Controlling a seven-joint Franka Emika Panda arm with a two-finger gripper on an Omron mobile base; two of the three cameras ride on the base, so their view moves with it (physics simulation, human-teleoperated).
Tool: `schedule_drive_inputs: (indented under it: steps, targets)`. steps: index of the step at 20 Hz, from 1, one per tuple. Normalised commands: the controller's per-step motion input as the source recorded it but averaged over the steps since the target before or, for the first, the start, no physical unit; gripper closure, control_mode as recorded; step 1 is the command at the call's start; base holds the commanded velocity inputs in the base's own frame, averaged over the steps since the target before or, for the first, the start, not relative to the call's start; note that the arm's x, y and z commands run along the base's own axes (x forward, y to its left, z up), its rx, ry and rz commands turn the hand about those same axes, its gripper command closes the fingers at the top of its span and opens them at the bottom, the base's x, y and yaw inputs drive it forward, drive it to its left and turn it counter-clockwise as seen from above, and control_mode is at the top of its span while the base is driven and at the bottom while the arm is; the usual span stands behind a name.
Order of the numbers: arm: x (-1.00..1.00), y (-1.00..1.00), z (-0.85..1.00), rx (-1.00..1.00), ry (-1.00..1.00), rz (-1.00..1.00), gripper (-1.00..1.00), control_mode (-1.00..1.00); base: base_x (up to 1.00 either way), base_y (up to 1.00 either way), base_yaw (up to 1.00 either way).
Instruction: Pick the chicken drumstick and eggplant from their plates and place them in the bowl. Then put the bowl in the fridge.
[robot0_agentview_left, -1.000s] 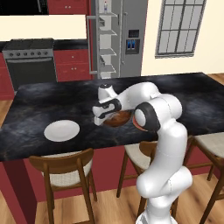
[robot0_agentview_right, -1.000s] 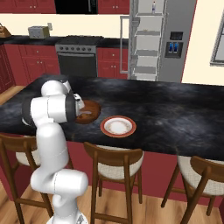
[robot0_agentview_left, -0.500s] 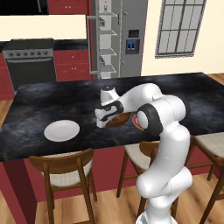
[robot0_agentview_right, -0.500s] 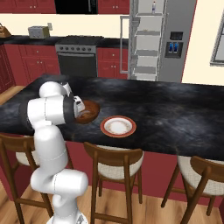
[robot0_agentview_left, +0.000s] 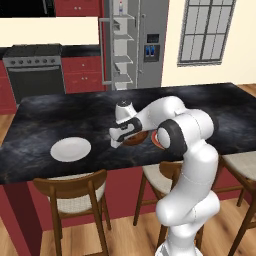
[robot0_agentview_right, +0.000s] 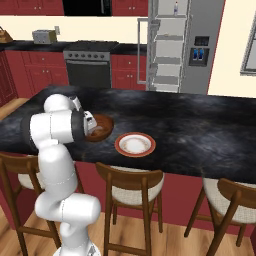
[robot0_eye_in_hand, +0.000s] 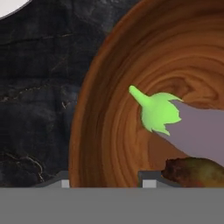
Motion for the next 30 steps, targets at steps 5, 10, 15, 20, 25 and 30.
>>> schedule_drive_inputs:
  steps: [5, 10, 15, 20, 25, 30]
  targets:
    - [-0.01, -0.07, 0.01, 0.01, -0.06, 0.00, 1.00, -1.00, 0.00, 0.00, 0.00]
    - [-0.13, 0.01, 0.24, 0.07, -0.07, 0.00, 1.00, -1.00, 0.00, 0.00, 0.00]
    - [-0.31, 0.05, 0.26, 0.00, -0.13, 0.01, 1.00, -1.00, 0.00, 0.00, 0.00]
    - [-0.46, 0.04, 0.22, -0.03, -0.16, 0.00, 1.00, -1.00, 0.00, 0.00, 0.00]
    - [-0.46, -0.08, 0.41, -0.03, -0.06, 0.23, 1.00, -1.00, 0.00, 0.00, 0.00]
    - [-0.46, -0.16, 0.42, -0.09, 0.00, 0.30, 1.00, -1.00, 0.00, 0.00, 0.00]
